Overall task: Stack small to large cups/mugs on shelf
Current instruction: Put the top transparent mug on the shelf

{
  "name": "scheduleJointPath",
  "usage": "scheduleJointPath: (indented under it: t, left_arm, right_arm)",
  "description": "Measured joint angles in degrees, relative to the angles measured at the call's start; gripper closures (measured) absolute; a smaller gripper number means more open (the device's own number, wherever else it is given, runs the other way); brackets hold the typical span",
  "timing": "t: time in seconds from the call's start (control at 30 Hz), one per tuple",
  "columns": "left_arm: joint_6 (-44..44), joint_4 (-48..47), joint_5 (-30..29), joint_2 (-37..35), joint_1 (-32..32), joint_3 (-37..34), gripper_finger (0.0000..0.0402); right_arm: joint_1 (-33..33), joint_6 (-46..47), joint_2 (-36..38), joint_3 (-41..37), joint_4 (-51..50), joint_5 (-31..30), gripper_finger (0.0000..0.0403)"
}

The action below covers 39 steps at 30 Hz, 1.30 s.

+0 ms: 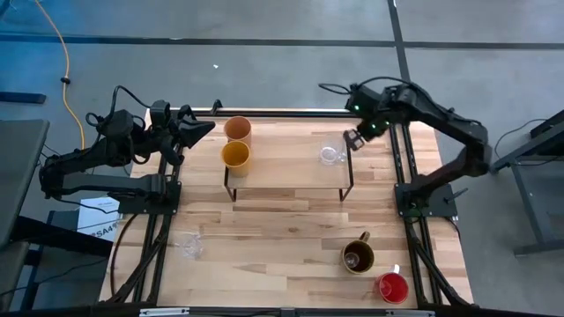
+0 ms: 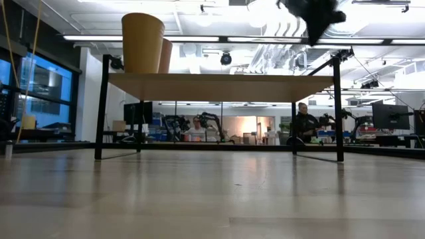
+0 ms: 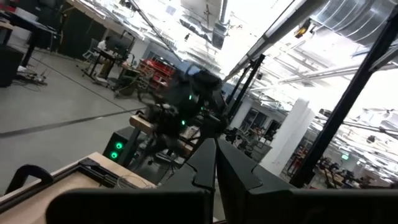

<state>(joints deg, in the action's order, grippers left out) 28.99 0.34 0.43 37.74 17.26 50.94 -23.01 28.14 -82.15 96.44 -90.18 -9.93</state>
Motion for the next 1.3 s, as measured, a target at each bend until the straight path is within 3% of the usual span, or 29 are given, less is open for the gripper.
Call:
scheduleJointPath:
  t: [0.1, 0.27, 0.37, 0.57, 1.3]
  left_arm:
    - [0.00, 0.00, -0.01, 0.00, 0.00, 0.00, 0.0399]
    - [0.02, 0.00, 0.00, -0.02, -0.02, 0.00, 0.0399]
    - [0.60, 0.00, -0.02, 0.00, -0.01, 0.00, 0.0399]
    - [1.31, -0.01, -0.01, 0.00, -0.01, 0.00, 0.0399]
    - [1.33, -0.02, -0.02, 0.00, 0.00, 0.00, 0.0399]
  right_arm:
    - [-0.30, 0.36, 3.09, -7.84, 1.73, 2.06, 0.0392]
    - [-0.21, 0.70, 6.95, -16.87, 18.84, 12.24, 0.0400]
    - [-0.22, 2.38, 7.39, -19.26, 24.64, 14.65, 0.0402]
    - [-0.21, 2.78, 5.32, -19.95, 25.63, 14.47, 0.0402]
    - [1.80, 6.14, -3.30, -19.93, 50.38, 18.12, 0.0403]
